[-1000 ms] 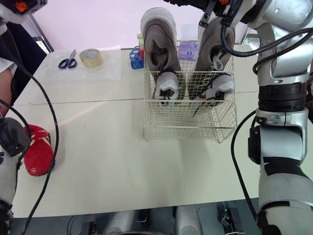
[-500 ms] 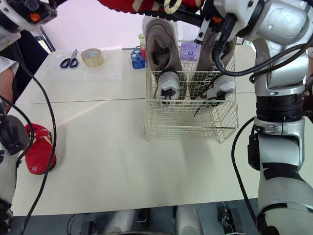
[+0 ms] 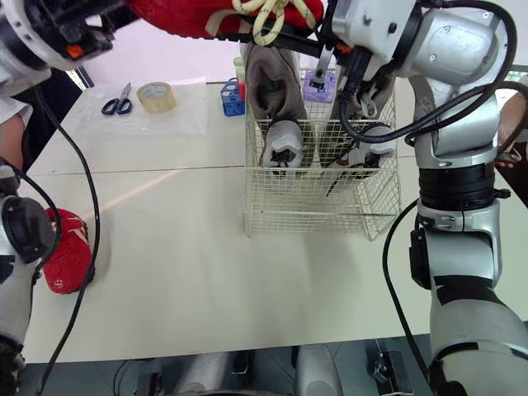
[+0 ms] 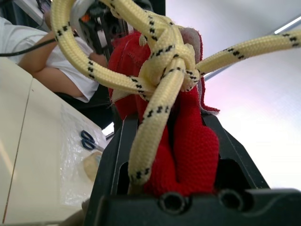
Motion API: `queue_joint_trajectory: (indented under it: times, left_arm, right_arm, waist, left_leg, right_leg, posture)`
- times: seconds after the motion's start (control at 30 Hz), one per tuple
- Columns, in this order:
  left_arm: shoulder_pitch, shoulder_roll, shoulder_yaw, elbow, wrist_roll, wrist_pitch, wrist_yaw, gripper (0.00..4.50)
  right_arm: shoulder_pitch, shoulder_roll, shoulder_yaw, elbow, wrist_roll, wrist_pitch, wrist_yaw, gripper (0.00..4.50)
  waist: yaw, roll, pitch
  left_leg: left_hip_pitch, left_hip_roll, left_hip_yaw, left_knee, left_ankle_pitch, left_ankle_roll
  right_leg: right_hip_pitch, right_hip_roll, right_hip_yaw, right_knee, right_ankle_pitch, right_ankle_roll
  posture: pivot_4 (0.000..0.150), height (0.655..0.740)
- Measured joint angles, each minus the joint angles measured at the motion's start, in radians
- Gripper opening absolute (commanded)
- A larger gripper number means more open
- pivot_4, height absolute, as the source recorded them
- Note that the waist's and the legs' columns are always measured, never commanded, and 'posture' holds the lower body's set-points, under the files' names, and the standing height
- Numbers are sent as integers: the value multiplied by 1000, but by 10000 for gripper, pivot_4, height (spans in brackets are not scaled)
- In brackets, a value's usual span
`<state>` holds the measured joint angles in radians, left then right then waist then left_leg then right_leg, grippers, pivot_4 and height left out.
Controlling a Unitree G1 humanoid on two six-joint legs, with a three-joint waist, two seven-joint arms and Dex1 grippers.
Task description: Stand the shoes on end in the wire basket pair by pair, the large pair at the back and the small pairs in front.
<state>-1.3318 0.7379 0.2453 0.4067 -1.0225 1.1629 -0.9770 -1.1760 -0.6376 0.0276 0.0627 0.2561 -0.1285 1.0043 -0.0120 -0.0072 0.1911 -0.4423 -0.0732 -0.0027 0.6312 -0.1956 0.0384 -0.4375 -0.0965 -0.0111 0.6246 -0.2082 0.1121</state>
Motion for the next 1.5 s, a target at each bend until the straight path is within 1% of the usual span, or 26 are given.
queue_joint_trajectory:
  times: [0.03,0.2,0.23,0.27,0.33,0.43,0.47,0.6,0.67,0.73,0.77,0.83,0.9,1.0,1.1,1.3,1.5]
  left_arm:
    - [5,-8,-3,0,11,-5,-7,36842]
    - [5,-43,-1,5,31,-17,-19,10969]
    - [5,-46,3,8,32,-16,-15,6699]
    - [5,-50,9,8,32,-16,-10,2673]
    - [8,-56,18,2,32,-17,7,2326]
    - [53,-81,70,-26,7,-10,64,2326]
    - [73,-91,103,-39,-9,-9,99,2326]
    - [140,-142,253,-111,-89,-16,260,2326]
    - [182,-205,338,-193,-161,-49,362,2326]
    - [207,-268,391,-255,-214,-94,448,2326]
    - [219,-316,411,-299,-245,-134,499,2326]
    - [227,-396,421,-361,-279,-206,559,2326]
    - [236,-511,404,-429,-306,-295,601,2326]
    - [260,-598,357,-463,-327,-365,634,2326]
    - [296,-632,318,-470,-347,-404,648,2326]
    - [343,-633,279,-501,-398,-437,661,2326]
    - [400,-632,226,-527,-423,-454,673,2326]
  right_arm:
    - [5,0,1,-1,1,7,3,12291]
    - [32,0,1,-5,6,47,3,12291]
    - [32,0,1,-13,6,55,3,12291]
    - [32,0,-2,-24,8,61,4,15742]
    - [37,-1,-11,-40,36,85,10,23083]
    - [74,-5,-37,-96,132,188,25,37987]
    - [89,-10,-54,-109,165,233,20,44091]
    - [155,-30,-171,-140,312,454,-73,44638]
    - [214,-2,-276,-172,474,623,-194,44638]
    - [253,73,-369,-187,629,726,-334,44638]
    - [273,135,-412,-208,721,767,-429,44638]
    - [293,245,-431,-244,834,798,-559,44638]
    - [294,403,-415,-282,912,788,-690,44638]
    - [275,524,-350,-296,928,755,-779,44638]
    - [227,576,-307,-295,904,703,-803,44638]
    - [142,589,-291,-279,881,624,-791,44638]
    - [98,591,-268,-251,862,592,-777,44638]
  waist:
    - [0,0,0]
    - [-1,0,0]
    - [-1,0,0]
    - [-1,0,0]
    - [-3,0,0]
    - [-2,0,0]
    - [-2,0,0]
    - [2,-1,0]
    - [6,-2,-1]
    - [5,-3,-1]
    - [4,-3,-1]
    - [3,-3,-1]
    - [-2,-2,-2]
    - [-1,-2,-1]
    - [-1,-2,-1]
    - [1,-2,-1]
    - [-1,-2,-1]
  left_leg:
    - [0,0,0,0,0,0]
    - [0,0,0,0,0,0]
    - [0,0,0,0,0,0]
    - [0,0,0,0,0,0]
    - [0,0,0,0,0,0]
    - [0,0,0,0,0,0]
    - [0,0,0,0,0,0]
    - [0,0,0,1,0,0]
    - [0,0,-2,0,-1,-1]
    - [0,0,-2,1,-1,-2]
    - [0,0,-2,1,-1,-2]
    - [0,0,-1,1,-1,-2]
    - [0,0,-1,0,0,-1]
    - [0,0,0,0,1,0]
    - [0,0,0,1,1,0]
    - [0,0,0,2,1,1]
    - [0,0,0,2,1,1]
  right_leg:
    - [0,0,0,0,0,0]
    - [-1,0,0,2,0,0]
    - [-2,0,0,2,0,0]
    - [-2,0,0,3,0,0]
    - [-2,0,0,3,0,0]
    - [-2,0,1,4,0,0]
    - [-2,-1,1,4,0,0]
    - [-2,-2,1,4,0,0]
    - [-1,-2,1,3,0,-1]
    - [-1,-2,1,3,1,-1]
    - [-1,-2,1,3,1,-1]
    - [-1,-2,1,3,1,-1]
    - [-2,-1,2,4,1,-1]
    - [-2,0,2,4,1,-2]
    - [-2,1,2,4,1,-2]
    - [-1,3,2,4,1,-2]
    - [0,4,2,4,1,-2]
  posture:
    - [1500,7400]
    - [1500,7400]
    - [1500,7400]
    - [1500,7400]
    - [1500,7400]
    - [1500,7400]
    - [1500,7400]
    - [1500,7400]
    - [1500,7400]
    - [1500,7400]
    - [1500,7400]
    - [1500,7400]
    - [1500,7400]
    - [1500,7400]
    - [1500,7400]
    - [1500,7400]
    - [1500,7400]
